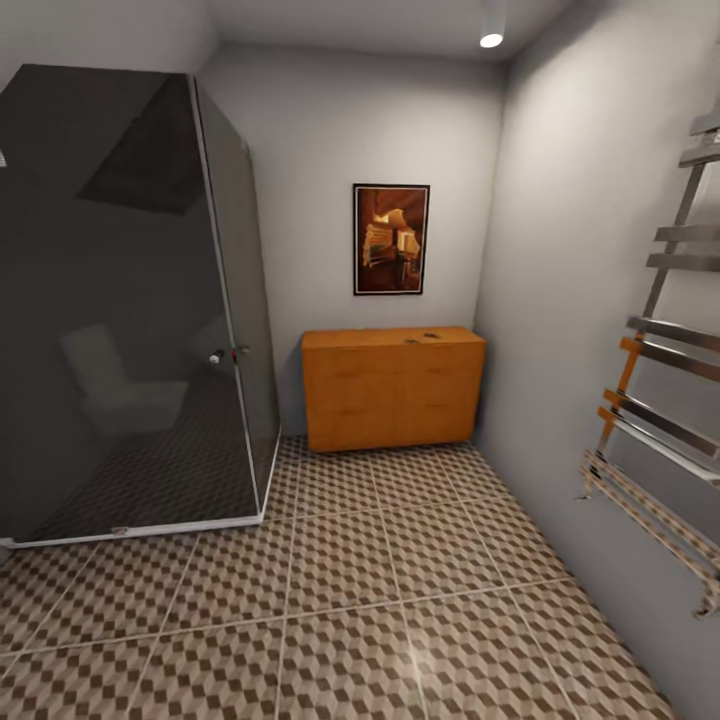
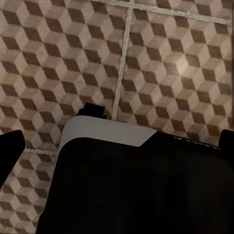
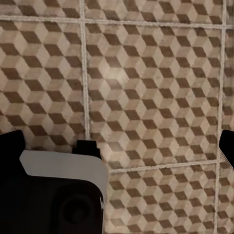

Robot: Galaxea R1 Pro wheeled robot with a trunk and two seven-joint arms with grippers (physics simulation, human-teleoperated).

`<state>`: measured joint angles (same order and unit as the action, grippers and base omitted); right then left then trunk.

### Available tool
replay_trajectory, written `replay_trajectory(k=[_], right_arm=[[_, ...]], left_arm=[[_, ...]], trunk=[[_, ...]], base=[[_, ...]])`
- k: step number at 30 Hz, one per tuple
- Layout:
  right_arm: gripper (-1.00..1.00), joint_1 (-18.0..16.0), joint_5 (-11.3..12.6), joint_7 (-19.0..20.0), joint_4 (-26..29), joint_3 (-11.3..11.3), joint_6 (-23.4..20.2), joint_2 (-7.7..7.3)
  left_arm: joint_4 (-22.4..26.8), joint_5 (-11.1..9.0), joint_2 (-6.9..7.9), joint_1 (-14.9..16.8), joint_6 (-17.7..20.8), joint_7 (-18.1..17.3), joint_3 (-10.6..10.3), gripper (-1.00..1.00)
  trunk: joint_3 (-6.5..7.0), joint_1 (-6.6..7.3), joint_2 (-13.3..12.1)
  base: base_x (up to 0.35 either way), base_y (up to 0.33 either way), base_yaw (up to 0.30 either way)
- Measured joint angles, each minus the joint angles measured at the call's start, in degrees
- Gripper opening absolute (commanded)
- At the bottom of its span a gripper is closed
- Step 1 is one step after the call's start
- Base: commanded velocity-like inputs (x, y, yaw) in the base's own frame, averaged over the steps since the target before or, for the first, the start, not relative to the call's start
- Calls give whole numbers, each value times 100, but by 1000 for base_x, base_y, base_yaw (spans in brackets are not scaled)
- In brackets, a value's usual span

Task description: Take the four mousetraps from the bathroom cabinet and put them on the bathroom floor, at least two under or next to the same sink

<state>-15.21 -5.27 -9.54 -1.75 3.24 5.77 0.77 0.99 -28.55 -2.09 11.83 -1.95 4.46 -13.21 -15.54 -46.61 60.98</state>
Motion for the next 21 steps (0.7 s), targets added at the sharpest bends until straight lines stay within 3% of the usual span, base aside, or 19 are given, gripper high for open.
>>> replay_trajectory(k=[21], right_arm=[[100, 0, -2, 0, 0, 0, 14, -8]], left_arm=[[0, 0, 0, 0, 0, 0, -1, 100]], trunk=[[1, 0, 0]], base=[[324, 0, -5]])
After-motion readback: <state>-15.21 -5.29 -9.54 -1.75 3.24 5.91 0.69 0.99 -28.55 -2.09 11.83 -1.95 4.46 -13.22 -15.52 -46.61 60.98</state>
